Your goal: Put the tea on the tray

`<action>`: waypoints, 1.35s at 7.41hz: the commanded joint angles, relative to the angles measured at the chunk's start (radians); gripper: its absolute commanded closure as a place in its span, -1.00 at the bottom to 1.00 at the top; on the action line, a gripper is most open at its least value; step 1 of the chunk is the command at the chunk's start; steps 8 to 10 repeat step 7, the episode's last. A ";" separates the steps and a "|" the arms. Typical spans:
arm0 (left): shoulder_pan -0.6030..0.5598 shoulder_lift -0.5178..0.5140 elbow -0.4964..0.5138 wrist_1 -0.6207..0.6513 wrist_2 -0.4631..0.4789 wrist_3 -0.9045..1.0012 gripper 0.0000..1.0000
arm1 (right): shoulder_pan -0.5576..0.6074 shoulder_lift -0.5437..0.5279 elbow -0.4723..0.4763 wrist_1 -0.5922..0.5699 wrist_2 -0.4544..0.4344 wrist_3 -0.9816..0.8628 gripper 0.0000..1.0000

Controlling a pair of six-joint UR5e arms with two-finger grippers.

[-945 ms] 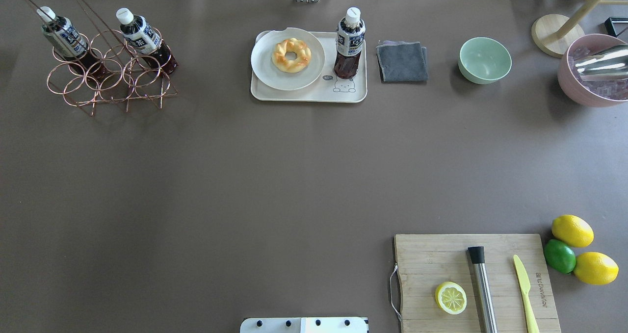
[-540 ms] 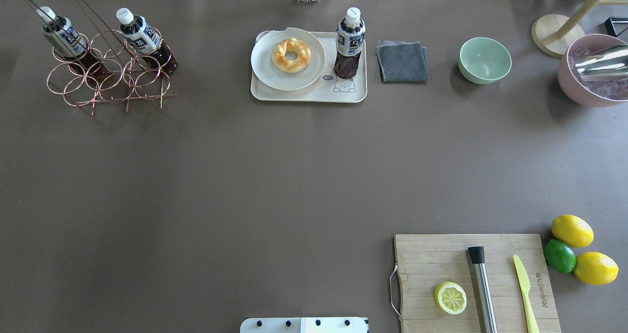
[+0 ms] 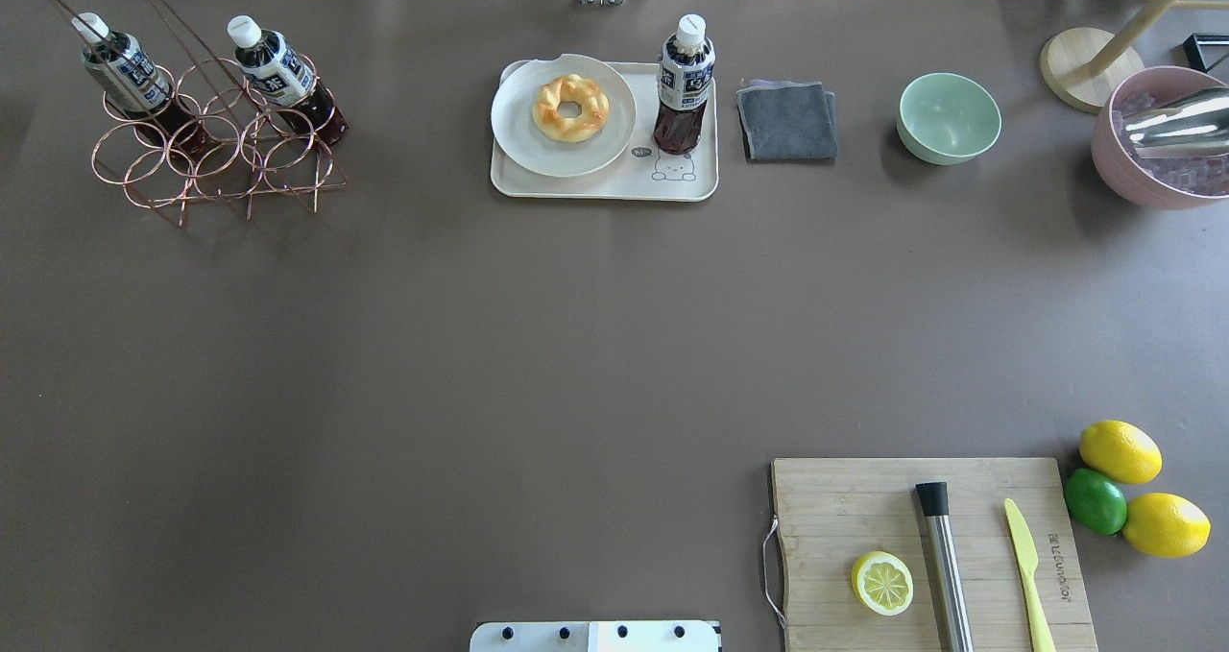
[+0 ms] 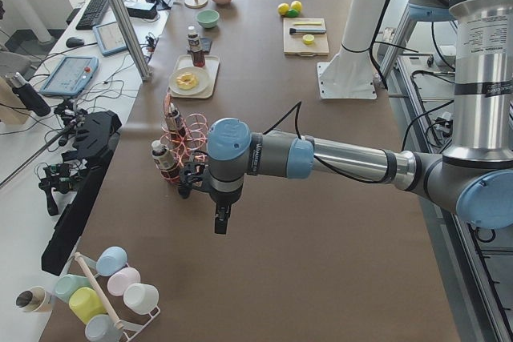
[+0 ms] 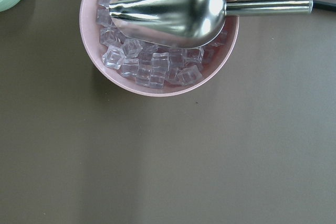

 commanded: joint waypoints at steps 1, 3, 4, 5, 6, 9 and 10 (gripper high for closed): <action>-0.005 0.000 0.002 0.002 -0.028 -0.001 -0.95 | -0.008 0.000 -0.003 0.000 -0.003 0.000 -1.00; -0.008 0.002 0.005 0.001 -0.028 -0.001 -0.95 | -0.008 0.000 -0.003 0.000 -0.002 0.000 -1.00; -0.008 0.012 0.003 -0.002 -0.029 -0.001 -0.95 | -0.008 0.000 -0.003 0.000 -0.002 0.000 -1.00; -0.008 0.020 0.002 -0.005 -0.028 -0.001 -0.95 | -0.008 0.000 -0.001 0.000 -0.002 0.000 -1.00; -0.011 0.020 0.002 -0.005 -0.028 -0.001 -0.95 | -0.008 0.000 -0.001 0.000 -0.002 0.000 -1.00; -0.011 0.020 -0.001 -0.005 -0.028 -0.001 -0.95 | -0.008 0.000 -0.001 0.000 -0.002 -0.001 -1.00; -0.011 0.020 -0.001 -0.005 -0.028 -0.001 -0.95 | -0.008 0.000 -0.001 0.000 -0.002 -0.001 -1.00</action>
